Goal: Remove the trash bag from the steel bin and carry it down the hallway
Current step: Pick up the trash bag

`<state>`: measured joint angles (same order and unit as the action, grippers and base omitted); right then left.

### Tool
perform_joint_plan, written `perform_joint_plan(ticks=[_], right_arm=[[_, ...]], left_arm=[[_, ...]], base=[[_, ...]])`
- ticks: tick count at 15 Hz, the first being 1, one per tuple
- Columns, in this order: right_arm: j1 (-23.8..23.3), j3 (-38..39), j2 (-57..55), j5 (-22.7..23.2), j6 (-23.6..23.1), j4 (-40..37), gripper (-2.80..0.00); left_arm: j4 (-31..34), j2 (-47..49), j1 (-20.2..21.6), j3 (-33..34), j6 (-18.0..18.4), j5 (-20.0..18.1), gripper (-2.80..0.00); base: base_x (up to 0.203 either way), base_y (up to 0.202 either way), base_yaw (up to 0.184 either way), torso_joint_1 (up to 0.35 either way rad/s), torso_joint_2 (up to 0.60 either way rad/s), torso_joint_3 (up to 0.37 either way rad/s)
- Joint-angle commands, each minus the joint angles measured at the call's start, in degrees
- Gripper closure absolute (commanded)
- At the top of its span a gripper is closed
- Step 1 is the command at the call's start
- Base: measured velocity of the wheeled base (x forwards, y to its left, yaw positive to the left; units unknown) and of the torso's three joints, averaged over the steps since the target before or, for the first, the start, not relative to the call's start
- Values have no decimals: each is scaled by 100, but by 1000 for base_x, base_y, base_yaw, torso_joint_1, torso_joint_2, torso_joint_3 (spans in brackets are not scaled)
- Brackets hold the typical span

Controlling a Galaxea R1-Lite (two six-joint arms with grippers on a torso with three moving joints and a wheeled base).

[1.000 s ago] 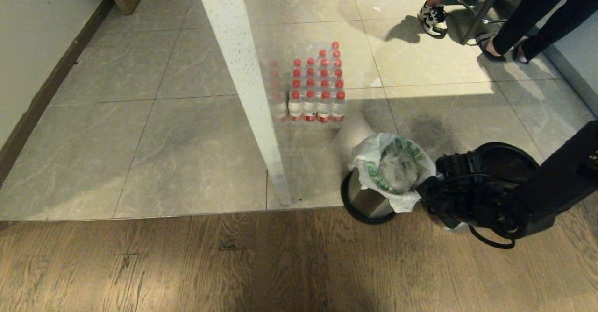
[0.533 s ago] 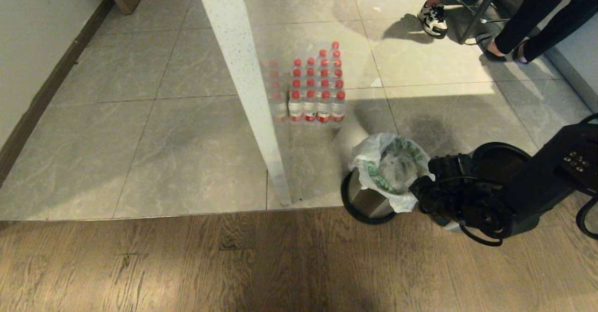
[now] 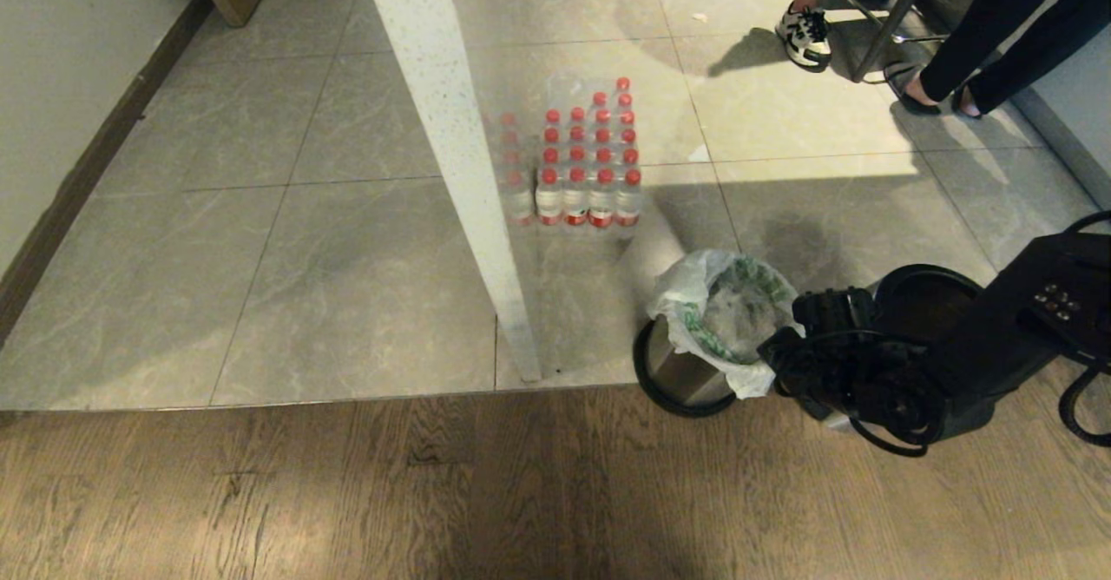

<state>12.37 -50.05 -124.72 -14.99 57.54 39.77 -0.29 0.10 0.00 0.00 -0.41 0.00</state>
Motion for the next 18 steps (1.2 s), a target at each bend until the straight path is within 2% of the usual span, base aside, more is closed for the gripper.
perform_joint_plan(ticks=[1, 7, 12, 18], right_arm=[[2, 20, 16, -4, 12, 8, 0], [32, 44, 144, 3, -9, -39, 0], [63, 35, 323, 31, -815, -66, 0], [119, 198, 475, 63, -1066, -125, 0]], left_arm=[[3, -1, 0, 0, -2, 0, 0], [3, -1, 0, 0, -2, 0, 0], [-3, -1, 0, 0, -7, -6, 0], [3, -1, 0, 0, -11, 0, 0]], base=[[0, 0, 0, 0, 0, 0], [0, 0, 0, 0, 0, 0], [0, 0, 0, 0, 0, 0], [0, 0, 0, 0, 0, 0]])
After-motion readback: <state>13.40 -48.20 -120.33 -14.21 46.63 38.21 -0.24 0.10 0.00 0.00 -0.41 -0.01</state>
